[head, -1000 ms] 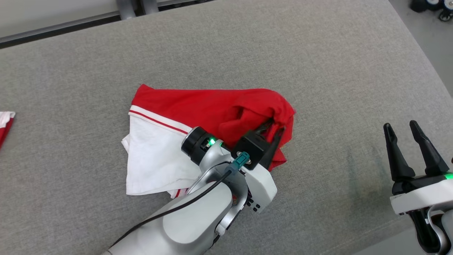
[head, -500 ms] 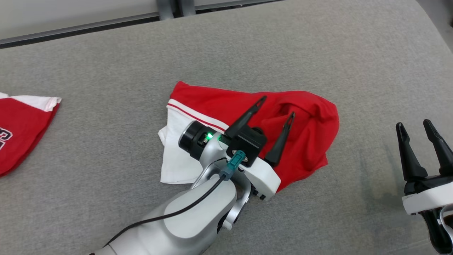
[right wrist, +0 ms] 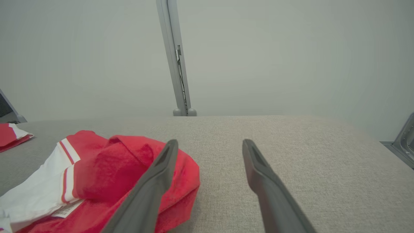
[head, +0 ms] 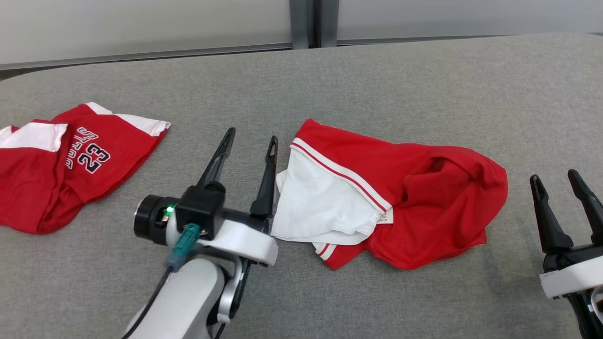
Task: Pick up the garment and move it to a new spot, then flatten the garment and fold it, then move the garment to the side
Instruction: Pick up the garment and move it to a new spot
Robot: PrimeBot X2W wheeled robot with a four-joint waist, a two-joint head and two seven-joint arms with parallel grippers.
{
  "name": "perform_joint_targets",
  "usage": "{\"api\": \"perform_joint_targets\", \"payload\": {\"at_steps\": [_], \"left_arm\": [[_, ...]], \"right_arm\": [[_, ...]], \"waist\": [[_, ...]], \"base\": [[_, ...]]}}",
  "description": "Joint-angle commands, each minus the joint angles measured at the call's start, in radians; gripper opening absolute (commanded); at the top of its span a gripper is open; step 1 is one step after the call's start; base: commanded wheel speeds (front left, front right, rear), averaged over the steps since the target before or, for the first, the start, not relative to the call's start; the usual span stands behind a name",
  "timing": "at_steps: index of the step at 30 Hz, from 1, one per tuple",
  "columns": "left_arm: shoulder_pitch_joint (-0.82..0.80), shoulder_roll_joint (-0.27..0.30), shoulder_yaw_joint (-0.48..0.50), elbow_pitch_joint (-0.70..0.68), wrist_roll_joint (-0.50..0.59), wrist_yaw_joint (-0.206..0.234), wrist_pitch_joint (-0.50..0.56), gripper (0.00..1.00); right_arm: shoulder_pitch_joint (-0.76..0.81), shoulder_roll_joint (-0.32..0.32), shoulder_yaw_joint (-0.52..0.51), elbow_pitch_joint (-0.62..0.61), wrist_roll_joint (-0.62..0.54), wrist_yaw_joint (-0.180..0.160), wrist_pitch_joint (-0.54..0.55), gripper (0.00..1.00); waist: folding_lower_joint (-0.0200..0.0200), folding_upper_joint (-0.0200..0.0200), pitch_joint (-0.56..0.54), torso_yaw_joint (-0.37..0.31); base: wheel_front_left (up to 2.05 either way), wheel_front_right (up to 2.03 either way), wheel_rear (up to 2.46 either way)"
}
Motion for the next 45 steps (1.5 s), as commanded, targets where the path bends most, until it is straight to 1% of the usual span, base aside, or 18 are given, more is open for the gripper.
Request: {"api": "perform_joint_targets", "payload": {"at_steps": [1, 5, 6, 7, 12, 14, 19, 22, 25, 30, 36, 45], "left_arm": [[0.033, 0.011, 0.036, -0.018, 0.006, -0.022, -0.002, 1.0], [0.128, 0.04, 0.142, -0.052, 0.025, -0.071, -0.002, 1.0], [0.15, 0.042, 0.166, -0.058, 0.029, -0.078, -0.002, 1.0], [0.15, 0.042, 0.166, -0.058, 0.029, -0.078, -0.002, 1.0], [0.247, 0.052, 0.27, -0.083, 0.058, -0.122, -0.002, 1.0], [0.286, 0.048, 0.298, -0.088, 0.069, -0.14, -0.002, 1.0], [0.365, 0.045, 0.352, -0.084, 0.082, -0.185, -0.002, 1.0], [0.396, 0.047, 0.363, -0.072, 0.08, -0.214, -0.002, 1.0], [0.42, 0.049, 0.363, -0.062, 0.089, -0.231, -0.002, 1.0], [0.453, 0.049, 0.373, -0.066, 0.106, -0.231, -0.002, 1.0], [0.485, 0.055, 0.379, -0.062, 0.102, -0.233, -0.002, 1.0], [0.488, 0.059, 0.374, -0.067, 0.101, -0.218, 0.002, 1.0]], "right_arm": [[0.015, 0.002, -0.005, -0.008, -0.013, 0.0, 0.008, 1.0], [0.035, 0.013, -0.018, -0.026, -0.028, 0.0, 0.025, 1.0], [0.04, 0.016, -0.021, -0.029, -0.031, 0.0, 0.029, 1.0], [0.04, 0.016, -0.021, -0.029, -0.031, 0.0, 0.029, 1.0], [0.062, 0.025, -0.028, -0.048, -0.051, 0.0, 0.052, 1.0], [0.07, 0.026, -0.023, -0.056, -0.062, 0.0, 0.059, 1.0], [0.092, 0.034, -0.02, -0.065, -0.075, 0.0, 0.077, 1.0], [0.106, 0.042, -0.022, -0.069, -0.082, 0.0, 0.088, 1.0], [0.121, 0.051, -0.024, -0.074, -0.091, 0.0, 0.1, 1.0], [0.147, 0.073, -0.029, -0.081, -0.11, 0.0, 0.119, 1.0], [0.18, 0.102, -0.038, -0.099, -0.135, 0.0, 0.145, 1.0], [0.196, 0.129, -0.056, -0.125, -0.156, 0.0, 0.175, 1.0]], "waist": [[0.0, -0.0001, -0.022, 0.023], [0.0, -0.0001, -0.044, 0.046], [0.0, -0.0001, -0.049, 0.05], [0.0, -0.0001, -0.049, 0.05], [0.0, -0.0001, -0.077, 0.065], [0.0, -0.0001, -0.088, 0.068], [0.0, -0.0001, -0.116, 0.07], [0.0, -0.0001, -0.135, 0.068], [0.0, -0.0001, -0.154, 0.064], [0.0, -0.0001, -0.189, 0.061], [0.0, -0.0001, -0.221, 0.062], [0.0, -0.0001, -0.235, 0.065]], "base": [[0.0, 0.0, 0.0], [0.0, 0.0, 0.0], [0.0, 0.0, 0.0], [0.0, 0.0, 0.0], [0.0, 0.0, 0.0], [0.0, 0.0, 0.0], [0.0, 0.0, 0.0], [0.0, 0.0, 0.0], [0.0, 0.0, 0.0], [0.0, 0.0, 0.0], [0.0, 0.0, 0.0], [0.0, 0.0, 0.0]]}}
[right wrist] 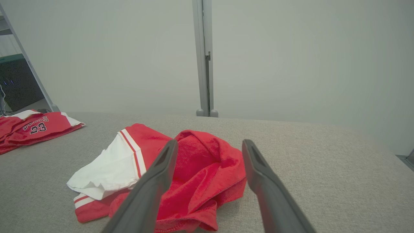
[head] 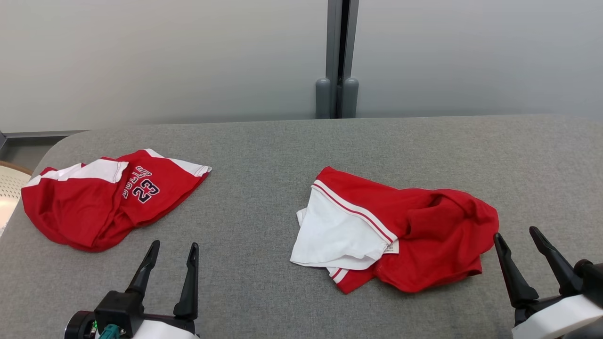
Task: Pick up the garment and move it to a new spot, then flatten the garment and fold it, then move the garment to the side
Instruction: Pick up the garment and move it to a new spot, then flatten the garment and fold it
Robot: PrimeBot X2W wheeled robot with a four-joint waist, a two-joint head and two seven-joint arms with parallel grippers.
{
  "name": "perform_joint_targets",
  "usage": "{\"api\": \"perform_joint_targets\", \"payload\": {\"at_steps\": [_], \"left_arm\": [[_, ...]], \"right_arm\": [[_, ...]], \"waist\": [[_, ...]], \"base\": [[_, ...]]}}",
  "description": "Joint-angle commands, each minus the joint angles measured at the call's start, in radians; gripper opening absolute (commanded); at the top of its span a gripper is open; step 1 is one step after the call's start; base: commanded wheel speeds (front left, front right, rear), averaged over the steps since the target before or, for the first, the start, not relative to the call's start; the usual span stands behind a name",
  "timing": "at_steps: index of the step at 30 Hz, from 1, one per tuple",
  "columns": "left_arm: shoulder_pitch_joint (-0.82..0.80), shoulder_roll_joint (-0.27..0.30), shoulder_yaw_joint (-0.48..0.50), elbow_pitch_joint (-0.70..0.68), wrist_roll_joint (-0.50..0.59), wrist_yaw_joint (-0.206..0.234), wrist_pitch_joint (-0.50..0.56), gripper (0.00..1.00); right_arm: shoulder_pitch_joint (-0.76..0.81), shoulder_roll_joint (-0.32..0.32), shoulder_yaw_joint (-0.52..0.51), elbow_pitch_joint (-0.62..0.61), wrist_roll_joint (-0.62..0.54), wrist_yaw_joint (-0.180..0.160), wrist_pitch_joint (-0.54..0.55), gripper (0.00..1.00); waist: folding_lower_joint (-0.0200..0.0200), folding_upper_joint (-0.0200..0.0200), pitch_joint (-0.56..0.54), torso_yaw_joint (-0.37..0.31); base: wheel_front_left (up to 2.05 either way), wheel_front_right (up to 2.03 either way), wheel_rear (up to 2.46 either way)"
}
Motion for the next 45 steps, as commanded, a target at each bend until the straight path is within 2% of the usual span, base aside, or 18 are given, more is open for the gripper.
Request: {"api": "perform_joint_targets", "payload": {"at_steps": [1, 11, 24, 34, 40, 44, 45], "left_arm": [[-0.003, 0.006, -0.001, -0.004, 0.002, 0.008, 0.001, 1.0], [-0.016, 0.001, -0.014, -0.013, 0.007, 0.018, 0.006, 1.0], [-0.049, -0.019, -0.04, -0.037, 0.024, 0.038, 0.008, 1.0], [-0.121, -0.064, -0.083, -0.042, 0.067, 0.058, 0.002, 1.0], [-0.169, -0.099, -0.096, -0.029, 0.09, 0.061, -0.003, 1.0], [-0.189, -0.115, -0.095, -0.019, 0.104, 0.06, -0.005, 1.0], [-0.192, -0.118, -0.092, -0.021, 0.108, 0.06, -0.005, 1.0]], "right_arm": [[0.006, 0.002, -0.005, -0.007, -0.003, 0.0, 0.003, 1.0], [0.005, 0.012, -0.01, -0.014, -0.008, 0.0, 0.009, 1.0], [-0.008, -0.007, 0.018, -0.008, 0.003, 0.0, 0.011, 1.0], [-0.025, -0.075, 0.245, 0.049, 0.034, 0.0, 0.024, 1.0], [-0.095, -0.121, 0.388, 0.129, 0.001, 0.0, 0.002, 1.0], [-0.138, -0.131, 0.441, 0.187, -0.023, 0.0, 0.006, 1.0], [-0.146, -0.132, 0.446, 0.201, -0.027, 0.0, 0.006, 0.78]], "waist": [[0.0, 0.0, -0.001, 0.001], [0.0, 0.0, 0.005, 0.003], [0.0, 0.0, 0.038, 0.015], [0.0, 0.0, 0.132, 0.051], [0.0, 0.0, 0.177, 0.073], [0.0, 0.0, 0.192, 0.082], [0.0, 0.0, 0.195, 0.084]], "base": [[0.0, 0.0, 0.0], [0.0, 0.0, 0.0], [0.0, 0.0, 0.0], [0.0, 0.0, 0.0], [0.0, 0.0, 0.0], [0.0, 0.0, 0.0], [0.0, 0.0, 0.0]]}}
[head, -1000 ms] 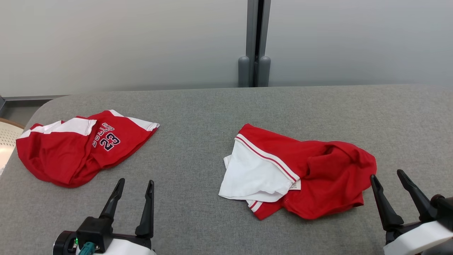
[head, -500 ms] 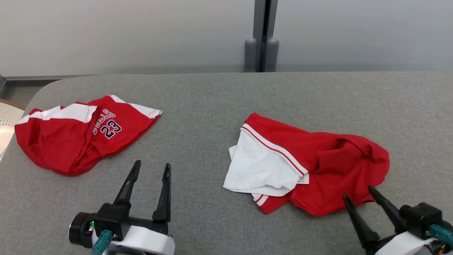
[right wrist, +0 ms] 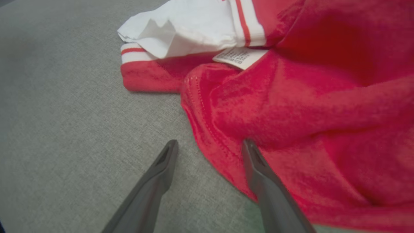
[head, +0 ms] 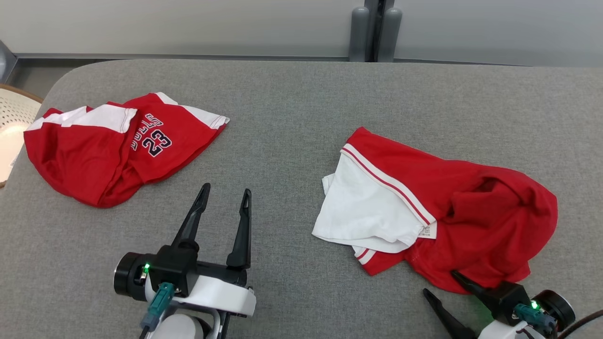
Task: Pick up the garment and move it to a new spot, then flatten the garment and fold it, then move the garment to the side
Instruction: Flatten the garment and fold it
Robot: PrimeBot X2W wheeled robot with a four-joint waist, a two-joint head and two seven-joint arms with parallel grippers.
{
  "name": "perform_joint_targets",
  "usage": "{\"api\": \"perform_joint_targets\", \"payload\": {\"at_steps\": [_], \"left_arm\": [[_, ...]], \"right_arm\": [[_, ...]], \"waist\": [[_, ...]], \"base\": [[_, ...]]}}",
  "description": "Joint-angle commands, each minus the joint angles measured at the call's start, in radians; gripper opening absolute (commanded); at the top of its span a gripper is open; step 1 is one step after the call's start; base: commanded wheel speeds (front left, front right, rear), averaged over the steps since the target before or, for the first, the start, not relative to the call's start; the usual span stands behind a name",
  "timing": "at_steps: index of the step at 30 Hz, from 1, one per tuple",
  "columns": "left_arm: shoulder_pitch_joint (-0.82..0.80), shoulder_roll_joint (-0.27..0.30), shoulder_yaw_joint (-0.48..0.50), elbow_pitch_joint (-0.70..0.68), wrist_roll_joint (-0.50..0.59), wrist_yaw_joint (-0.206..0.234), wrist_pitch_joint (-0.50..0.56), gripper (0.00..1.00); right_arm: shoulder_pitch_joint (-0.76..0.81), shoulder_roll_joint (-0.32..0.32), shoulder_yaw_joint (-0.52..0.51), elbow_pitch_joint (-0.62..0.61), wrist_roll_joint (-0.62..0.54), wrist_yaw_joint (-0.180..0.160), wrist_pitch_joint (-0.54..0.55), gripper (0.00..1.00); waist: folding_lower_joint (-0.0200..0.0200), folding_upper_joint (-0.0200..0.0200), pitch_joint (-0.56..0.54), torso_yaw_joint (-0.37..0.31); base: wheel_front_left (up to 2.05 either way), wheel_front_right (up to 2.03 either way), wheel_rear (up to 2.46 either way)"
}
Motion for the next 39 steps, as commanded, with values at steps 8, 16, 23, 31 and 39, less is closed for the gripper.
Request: {"api": "perform_joint_targets", "payload": {"at_steps": [8, 16, 23, 31, 39], "left_arm": [[-0.017, -0.016, 0.024, -0.014, 0.031, 0.001, -0.005, 1.0], [-0.034, -0.028, 0.045, -0.012, 0.054, -0.012, -0.004, 1.0], [-0.052, -0.039, 0.055, -0.005, 0.073, -0.019, -0.004, 1.0], [-0.067, -0.052, 0.06, 0.003, 0.085, -0.025, -0.004, 1.0], [-0.06, -0.059, 0.076, 0.002, 0.096, -0.024, -0.004, 1.0]], "right_arm": [[-0.034, -0.018, -0.021, 0.031, 0.008, 0.0, -0.04, 0.0], [-0.025, -0.052, -0.191, -0.038, 0.055, 0.0, -0.11, 0.0], [-0.04, -0.073, -0.401, -0.02, 0.09, 0.0, -0.116, 0.0], [-0.074, -0.087, -0.515, 0.134, 0.14, 0.0, -0.154, 0.0], [-0.119, -0.095, -0.487, 0.253, 0.189, 0.0, -0.195, 1.0]], "waist": [[0.0, 0.0, 0.017, -0.005], [0.0, 0.0, 0.029, -0.039], [0.0, 0.0, 0.042, -0.057], [0.0, 0.0, 0.057, -0.055], [0.0, 0.0, 0.056, -0.06]], "base": [[0.0, 0.0, 0.0], [0.0, 0.0, 0.0], [0.0, 0.0, 0.0], [0.0, 0.0, 0.0], [0.0, 0.0, 0.0]]}}
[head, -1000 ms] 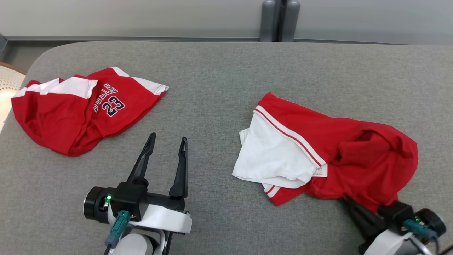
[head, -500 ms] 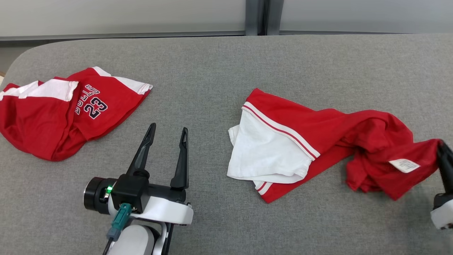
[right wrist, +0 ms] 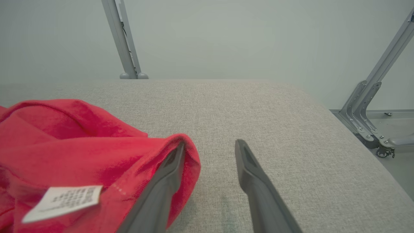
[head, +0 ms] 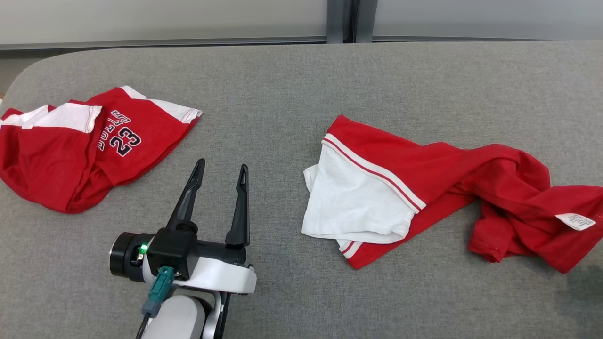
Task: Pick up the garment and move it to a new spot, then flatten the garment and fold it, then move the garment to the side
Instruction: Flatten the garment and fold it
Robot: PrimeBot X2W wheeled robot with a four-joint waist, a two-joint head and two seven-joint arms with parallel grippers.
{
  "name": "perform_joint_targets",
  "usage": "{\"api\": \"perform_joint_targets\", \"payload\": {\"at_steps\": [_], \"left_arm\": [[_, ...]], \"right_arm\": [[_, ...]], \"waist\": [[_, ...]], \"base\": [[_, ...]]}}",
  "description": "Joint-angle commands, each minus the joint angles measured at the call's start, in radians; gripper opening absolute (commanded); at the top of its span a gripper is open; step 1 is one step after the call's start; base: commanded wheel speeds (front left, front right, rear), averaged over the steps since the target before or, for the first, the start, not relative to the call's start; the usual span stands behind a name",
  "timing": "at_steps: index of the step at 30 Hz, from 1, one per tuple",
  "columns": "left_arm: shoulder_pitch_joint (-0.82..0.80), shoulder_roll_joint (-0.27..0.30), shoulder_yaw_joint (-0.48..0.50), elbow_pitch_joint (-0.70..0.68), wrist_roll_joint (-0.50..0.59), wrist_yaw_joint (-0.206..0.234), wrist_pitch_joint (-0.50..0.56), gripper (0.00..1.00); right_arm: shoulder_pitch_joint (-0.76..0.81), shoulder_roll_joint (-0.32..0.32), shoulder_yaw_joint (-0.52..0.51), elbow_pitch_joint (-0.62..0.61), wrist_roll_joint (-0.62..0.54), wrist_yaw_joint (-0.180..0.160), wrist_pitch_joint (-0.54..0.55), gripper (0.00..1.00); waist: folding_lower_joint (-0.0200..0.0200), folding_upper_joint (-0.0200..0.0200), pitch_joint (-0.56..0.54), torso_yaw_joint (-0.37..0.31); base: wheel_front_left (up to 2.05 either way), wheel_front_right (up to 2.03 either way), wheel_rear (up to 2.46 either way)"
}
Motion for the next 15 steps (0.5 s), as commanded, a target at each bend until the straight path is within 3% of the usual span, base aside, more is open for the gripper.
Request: {"api": "perform_joint_targets", "payload": {"at_steps": [1, 8, 15], "left_arm": [[-0.003, 0.002, 0.009, -0.001, 0.004, -0.004, -0.002, 1.0], [0.049, 0.001, 0.046, -0.009, 0.001, -0.008, -0.002, 1.0], [0.083, 0.005, 0.066, -0.004, -0.002, -0.026, -0.002, 1.0]], "right_arm": [[-0.01, -0.011, 0.009, 0.008, 0.014, 0.0, -0.012, 1.0], [0.042, -0.032, -0.016, -0.077, 0.013, 0.0, -0.022, 1.0], [0.101, -0.009, -0.066, -0.202, -0.037, 0.0, 0.018, 1.0]], "waist": [[0.0, 0.0, -0.007, -0.004], [0.0, 0.0, -0.054, -0.03], [0.0, 0.0, -0.094, -0.046]], "base": [[0.0, 0.0, 0.0], [0.0, 0.0, 0.0], [0.0, 0.0, 0.0]]}}
